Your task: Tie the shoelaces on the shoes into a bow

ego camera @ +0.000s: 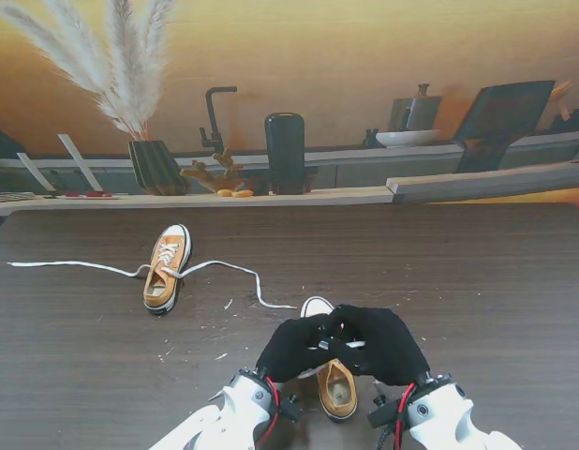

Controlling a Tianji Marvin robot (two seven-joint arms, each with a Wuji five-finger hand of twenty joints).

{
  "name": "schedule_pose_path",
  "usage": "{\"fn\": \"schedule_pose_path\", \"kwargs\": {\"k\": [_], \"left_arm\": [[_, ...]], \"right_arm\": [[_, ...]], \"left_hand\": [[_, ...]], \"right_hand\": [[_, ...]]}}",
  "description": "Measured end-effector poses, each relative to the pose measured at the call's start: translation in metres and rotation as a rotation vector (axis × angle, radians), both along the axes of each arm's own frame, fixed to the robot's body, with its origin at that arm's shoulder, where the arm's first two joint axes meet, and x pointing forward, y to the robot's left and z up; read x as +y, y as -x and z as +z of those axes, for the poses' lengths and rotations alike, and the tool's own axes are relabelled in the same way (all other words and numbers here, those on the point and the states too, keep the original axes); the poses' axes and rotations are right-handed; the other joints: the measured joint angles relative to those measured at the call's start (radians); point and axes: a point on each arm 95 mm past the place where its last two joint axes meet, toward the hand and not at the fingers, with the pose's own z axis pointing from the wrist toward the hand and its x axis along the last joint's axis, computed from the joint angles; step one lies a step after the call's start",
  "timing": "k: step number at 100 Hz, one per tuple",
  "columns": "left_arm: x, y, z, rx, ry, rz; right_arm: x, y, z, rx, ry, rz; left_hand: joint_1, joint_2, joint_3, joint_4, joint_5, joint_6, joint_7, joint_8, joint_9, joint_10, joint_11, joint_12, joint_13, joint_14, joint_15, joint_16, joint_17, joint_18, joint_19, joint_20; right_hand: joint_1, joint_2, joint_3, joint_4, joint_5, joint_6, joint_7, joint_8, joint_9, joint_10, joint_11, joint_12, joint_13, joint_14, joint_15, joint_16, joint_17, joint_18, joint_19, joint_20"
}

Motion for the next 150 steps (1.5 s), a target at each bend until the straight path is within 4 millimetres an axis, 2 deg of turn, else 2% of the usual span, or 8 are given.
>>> {"fn": "schedule_pose_path", "kwargs": {"k": [12,33,45,55,79,90,111,150], "left_arm": [[-0.002,0.003,0.000,-0.010,-0.001,-0.024],[-0.006,0.006,0.001,-0.043,-0.027,-0.039],[-0.009,0.003,0.002,-0.050,-0.050,-0.017],[-0.010,0.000,0.001,-0.045,-0.059,0.007],[-0.008,-0.001,0.001,0.003,-0.043,0.081],[-0.005,0.001,0.001,0.023,-0.035,0.101],[0.000,0.003,0.001,0.048,-0.013,0.133],[0.003,0.005,0.002,0.054,0.013,0.150]], "right_arm": [[0.001,0.001,0.002,-0.009,0.003,0.002],[0.003,0.002,0.005,-0.020,0.003,0.011],[0.004,0.003,0.004,-0.019,0.006,0.019],[0.004,0.004,0.003,-0.014,0.013,0.028],[-0.002,0.006,-0.002,0.004,0.056,0.037],[-0.010,0.004,-0.005,0.014,0.098,0.042],[-0.024,0.000,-0.010,-0.009,0.289,0.059],[-0.020,-0.007,-0.022,0.006,0.546,0.026]], "left_hand": [[-0.056,-0.009,0.009,-0.008,0.002,0.001,-0.193,-0.125,0.000,-0.003,0.000,0.000,0.000,-0.006,-0.002,0.000,0.000,-0.001,0.000,-0.012],[-0.083,-0.020,0.019,-0.013,0.004,0.002,-0.255,-0.140,0.000,-0.009,0.000,0.000,0.000,-0.011,-0.002,0.000,0.000,-0.001,0.000,-0.015],[-0.076,-0.016,0.035,-0.013,0.030,0.002,-0.249,-0.153,0.000,-0.010,0.000,0.000,0.000,-0.012,-0.003,0.000,0.000,-0.002,0.000,-0.015],[-0.017,0.037,-0.004,-0.013,0.044,0.001,-0.192,-0.177,0.000,-0.009,0.000,0.000,0.000,-0.015,-0.003,0.000,0.000,-0.024,0.001,-0.016],[-0.018,0.143,-0.034,-0.033,0.085,0.001,-0.142,-0.163,0.000,-0.007,0.000,0.000,0.000,-0.015,-0.003,0.000,0.000,-0.024,0.001,-0.016],[-0.017,0.165,-0.039,-0.042,0.085,0.001,-0.114,-0.128,0.000,-0.006,0.000,0.000,0.000,-0.015,-0.003,0.000,0.000,-0.024,0.001,-0.016],[-0.011,0.189,-0.039,-0.043,0.085,0.001,-0.078,-0.099,0.000,-0.001,0.000,0.000,0.000,-0.009,-0.003,0.000,0.000,-0.024,0.001,-0.016],[-0.001,0.243,-0.060,-0.072,0.085,0.004,-0.029,-0.050,0.000,0.009,0.000,0.000,0.000,-0.001,-0.003,0.000,0.000,-0.024,0.001,-0.016]], "right_hand": [[0.000,0.000,0.000,0.000,0.000,0.000,0.000,0.000,0.000,0.000,0.000,0.000,0.000,0.000,0.000,0.000,0.000,0.000,0.000,0.000],[0.000,0.002,0.000,0.000,0.000,-0.001,0.000,0.000,0.000,0.000,0.000,0.001,0.000,0.000,0.000,0.000,0.000,0.000,0.000,0.007],[0.000,0.008,0.000,0.000,0.000,-0.002,0.000,0.000,0.000,0.000,0.000,0.001,0.000,0.000,0.000,0.000,0.000,0.000,0.000,0.007],[0.000,0.008,0.000,0.000,0.000,-0.002,0.000,0.000,0.000,0.000,0.000,0.001,0.000,0.000,0.000,0.000,0.000,0.000,0.000,0.007],[-0.004,0.008,-0.001,0.000,0.024,-0.033,0.000,-0.014,0.000,0.000,-0.001,0.001,0.000,0.000,0.000,0.000,0.000,-0.010,0.000,0.007],[-0.085,0.018,-0.004,0.000,0.059,-0.074,0.000,-0.051,0.000,0.000,-0.012,0.001,0.000,0.000,0.000,0.000,0.001,-0.026,0.000,0.007],[-0.131,0.058,-0.035,0.000,0.101,-0.134,-0.017,-0.102,0.000,0.000,-0.025,0.002,0.000,0.000,0.000,0.001,0.002,-0.043,0.000,0.007],[-0.154,0.104,-0.054,0.000,0.060,-0.134,-0.137,-0.192,-0.119,0.015,-0.052,0.014,0.000,-0.026,-0.055,0.012,0.002,-0.027,0.000,-0.037]]}}
